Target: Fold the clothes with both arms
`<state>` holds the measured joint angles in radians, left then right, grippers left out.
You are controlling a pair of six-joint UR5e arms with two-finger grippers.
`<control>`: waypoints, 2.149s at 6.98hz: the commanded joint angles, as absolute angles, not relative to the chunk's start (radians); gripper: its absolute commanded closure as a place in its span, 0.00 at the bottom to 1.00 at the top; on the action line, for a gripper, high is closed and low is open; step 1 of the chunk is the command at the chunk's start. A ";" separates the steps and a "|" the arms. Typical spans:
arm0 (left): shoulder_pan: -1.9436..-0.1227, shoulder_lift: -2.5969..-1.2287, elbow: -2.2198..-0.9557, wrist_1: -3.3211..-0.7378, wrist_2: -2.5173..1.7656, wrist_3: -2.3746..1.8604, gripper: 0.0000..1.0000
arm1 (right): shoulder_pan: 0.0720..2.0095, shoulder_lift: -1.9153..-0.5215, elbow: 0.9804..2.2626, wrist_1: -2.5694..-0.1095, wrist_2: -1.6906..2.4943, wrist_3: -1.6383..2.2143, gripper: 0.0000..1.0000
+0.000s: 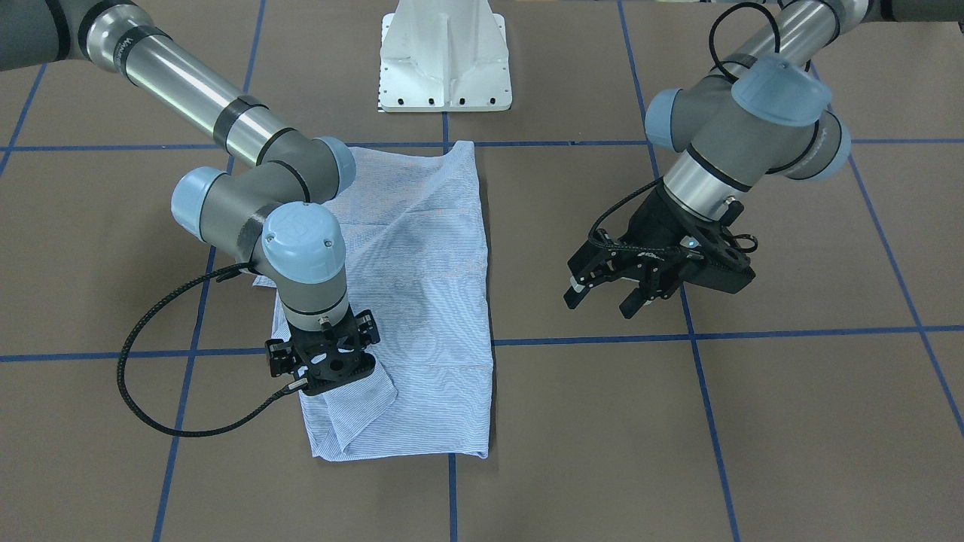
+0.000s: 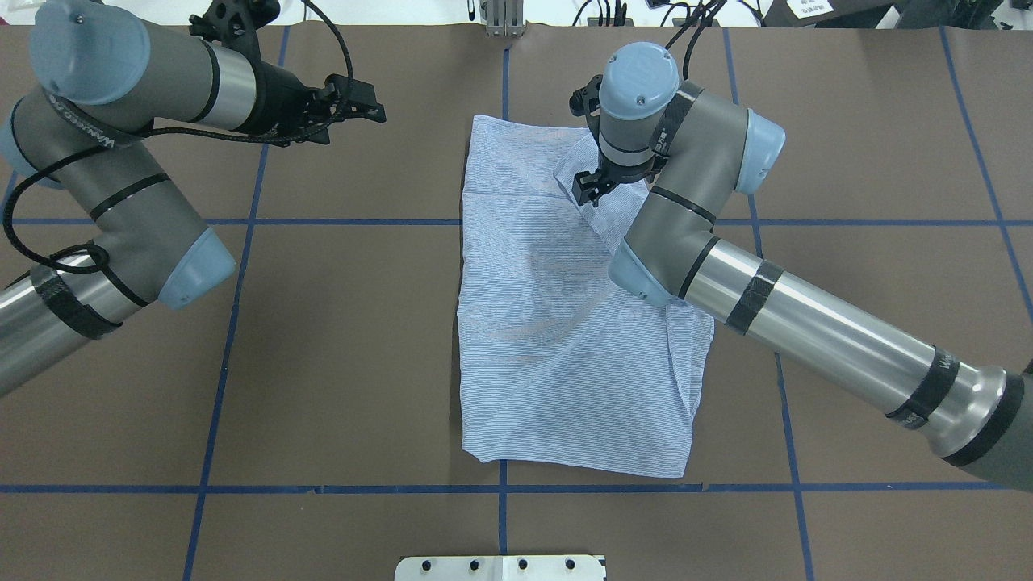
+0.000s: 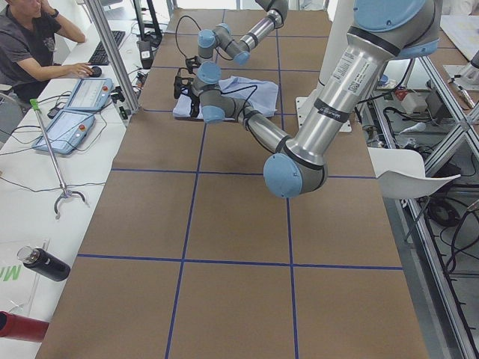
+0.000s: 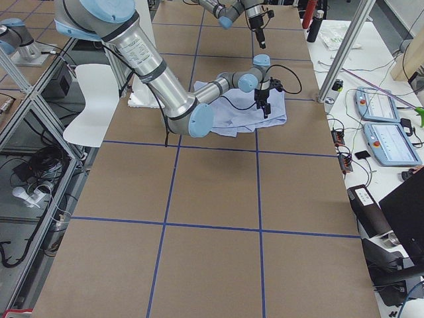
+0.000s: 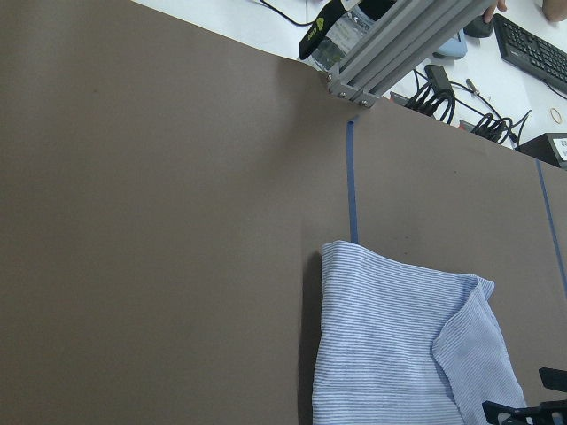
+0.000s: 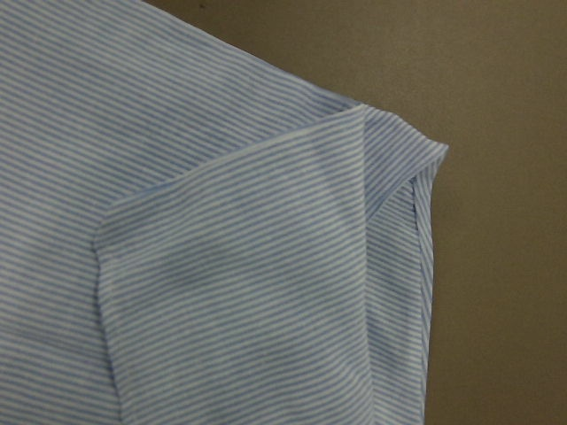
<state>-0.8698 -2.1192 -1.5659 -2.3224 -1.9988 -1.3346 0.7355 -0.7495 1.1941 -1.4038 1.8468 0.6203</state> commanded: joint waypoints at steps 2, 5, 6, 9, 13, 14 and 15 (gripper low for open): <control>-0.870 -2.121 -1.568 -2.322 -1.997 -1.335 0.00 | 0.730 -0.686 1.152 -1.397 1.848 0.620 0.00; -0.871 -2.122 -1.580 -2.322 -1.997 -1.335 0.00 | 0.723 -0.632 1.047 -1.304 1.842 0.618 0.00; -0.870 -2.121 -1.582 -2.322 -1.997 -1.335 0.00 | 0.710 -0.623 1.036 -1.304 1.835 0.618 0.00; -0.870 -2.125 -1.589 -2.322 -1.997 -1.335 0.00 | 0.704 -0.629 1.014 -1.304 1.829 0.617 0.00; -0.870 -2.131 -1.595 -2.316 -1.997 -1.335 0.00 | 0.724 -0.634 1.012 -1.315 1.824 0.580 0.00; -0.870 -2.132 -1.595 -2.316 -1.997 -1.335 0.00 | 0.733 -0.640 1.012 -1.315 1.824 0.565 0.00; -0.870 -2.131 -1.604 -2.316 -1.997 -1.335 0.00 | 0.735 -0.641 1.012 -1.315 1.824 0.560 0.00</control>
